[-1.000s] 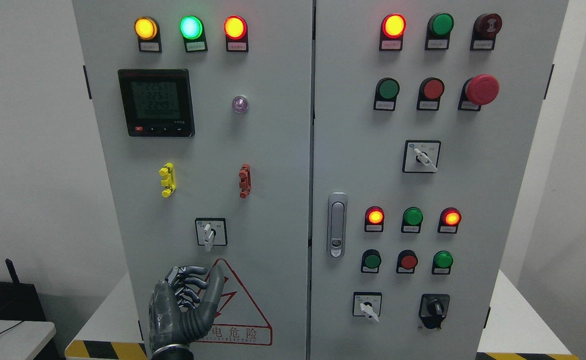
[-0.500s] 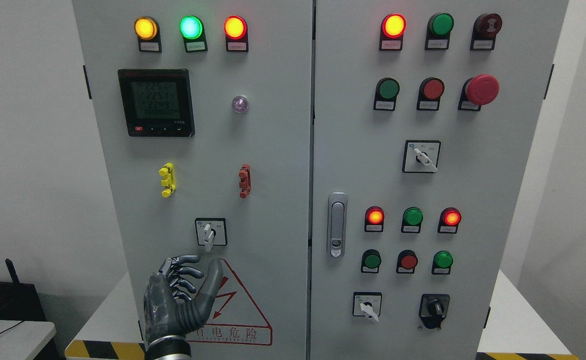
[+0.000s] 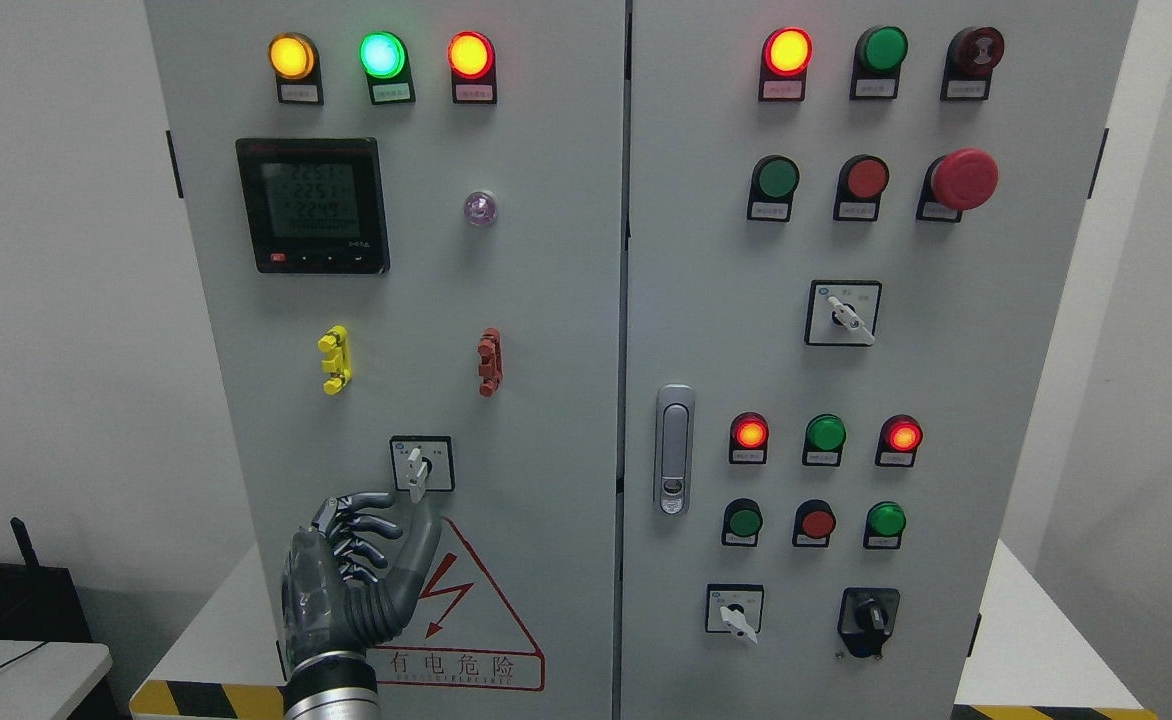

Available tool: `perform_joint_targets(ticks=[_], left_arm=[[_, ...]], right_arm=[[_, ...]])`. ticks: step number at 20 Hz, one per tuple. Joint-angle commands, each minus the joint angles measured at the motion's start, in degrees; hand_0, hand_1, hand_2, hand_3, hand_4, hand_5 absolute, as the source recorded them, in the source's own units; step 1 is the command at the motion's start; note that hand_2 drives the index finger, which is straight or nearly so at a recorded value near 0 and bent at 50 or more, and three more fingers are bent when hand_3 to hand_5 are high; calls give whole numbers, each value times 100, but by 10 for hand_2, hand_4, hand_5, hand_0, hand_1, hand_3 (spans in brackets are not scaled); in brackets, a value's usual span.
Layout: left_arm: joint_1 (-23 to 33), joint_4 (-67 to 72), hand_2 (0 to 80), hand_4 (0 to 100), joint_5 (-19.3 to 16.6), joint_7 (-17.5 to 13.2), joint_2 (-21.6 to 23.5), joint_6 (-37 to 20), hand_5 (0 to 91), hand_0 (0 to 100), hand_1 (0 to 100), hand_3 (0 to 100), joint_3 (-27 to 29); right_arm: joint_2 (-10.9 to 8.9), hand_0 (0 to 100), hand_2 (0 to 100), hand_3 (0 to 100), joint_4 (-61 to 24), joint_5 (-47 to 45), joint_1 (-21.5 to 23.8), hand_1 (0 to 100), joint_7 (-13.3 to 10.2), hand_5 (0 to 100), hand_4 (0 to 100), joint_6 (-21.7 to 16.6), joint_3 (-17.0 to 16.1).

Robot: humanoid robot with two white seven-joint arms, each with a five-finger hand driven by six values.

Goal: Turn on light switch 1

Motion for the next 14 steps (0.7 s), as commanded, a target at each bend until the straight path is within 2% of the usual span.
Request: perform_joint_targets(ticks=[1,5,14], left_arm=[[-143,7,448,827,-1,-9,-20,34,811,152,571,691,40],[-231,7,451,829,-1,-70,-20,254,818,162,569,692,40],[-258,-20,484,838,-1,-114,-46,263,827,193,559,702,31]], right_arm=[[0,120,0,0,0,-150,0,389,-2,0,0,1,114],[0,120,0,0,0,-150,0,389,-2,0,0,1,114],[0,120,0,0,0,-150,0,389,-2,0,0,1,114]])
